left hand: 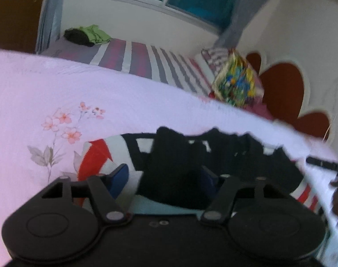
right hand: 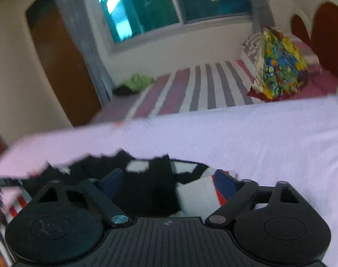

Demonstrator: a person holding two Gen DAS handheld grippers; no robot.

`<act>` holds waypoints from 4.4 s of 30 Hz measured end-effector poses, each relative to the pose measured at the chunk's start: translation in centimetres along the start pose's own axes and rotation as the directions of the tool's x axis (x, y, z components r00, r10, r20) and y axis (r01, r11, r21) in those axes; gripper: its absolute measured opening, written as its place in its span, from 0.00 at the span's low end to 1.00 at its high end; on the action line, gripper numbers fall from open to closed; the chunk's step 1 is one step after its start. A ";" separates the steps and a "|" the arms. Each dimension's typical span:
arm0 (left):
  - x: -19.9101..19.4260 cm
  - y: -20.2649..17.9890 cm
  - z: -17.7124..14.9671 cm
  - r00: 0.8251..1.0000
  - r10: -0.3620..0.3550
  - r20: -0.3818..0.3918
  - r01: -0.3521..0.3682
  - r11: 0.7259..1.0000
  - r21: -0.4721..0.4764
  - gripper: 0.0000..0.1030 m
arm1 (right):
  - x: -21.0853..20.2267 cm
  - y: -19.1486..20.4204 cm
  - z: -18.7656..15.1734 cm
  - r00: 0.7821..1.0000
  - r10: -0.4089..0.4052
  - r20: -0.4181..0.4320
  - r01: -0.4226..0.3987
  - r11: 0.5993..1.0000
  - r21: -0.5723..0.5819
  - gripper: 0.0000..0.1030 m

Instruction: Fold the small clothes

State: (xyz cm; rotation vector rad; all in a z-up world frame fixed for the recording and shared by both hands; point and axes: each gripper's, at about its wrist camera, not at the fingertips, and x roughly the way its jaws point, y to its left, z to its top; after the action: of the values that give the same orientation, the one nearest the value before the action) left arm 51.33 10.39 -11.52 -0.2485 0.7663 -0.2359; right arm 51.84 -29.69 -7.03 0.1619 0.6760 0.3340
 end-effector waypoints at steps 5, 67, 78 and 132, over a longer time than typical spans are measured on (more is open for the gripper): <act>0.1 -2.1 -0.5 0.993 0.116 0.012 -0.117 0.986 0.123 0.32 | 3.7 1.8 -2.2 0.995 -0.072 -0.073 0.061 0.989 -0.137 0.70; -4.6 -11.6 -5.9 0.987 0.009 0.161 -0.054 0.959 0.278 0.71 | -2.4 13.0 -8.3 0.995 0.098 0.011 -0.089 0.944 -0.317 0.89; -4.8 -10.0 -9.5 0.984 0.123 0.132 -0.157 0.945 0.286 0.70 | -4.1 9.3 -11.3 0.995 0.060 -0.079 -0.081 0.949 -0.304 0.55; -10.4 -8.7 -13.8 0.939 0.334 0.079 -0.344 0.909 0.236 0.75 | -11.5 5.0 -14.0 0.966 -0.239 -0.101 0.236 0.971 -0.045 0.26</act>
State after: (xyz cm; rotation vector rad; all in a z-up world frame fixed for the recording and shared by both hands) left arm 33.29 3.39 -11.67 0.1189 0.7222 0.0055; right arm 33.27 -28.59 -9.85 0.0313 0.7858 0.1229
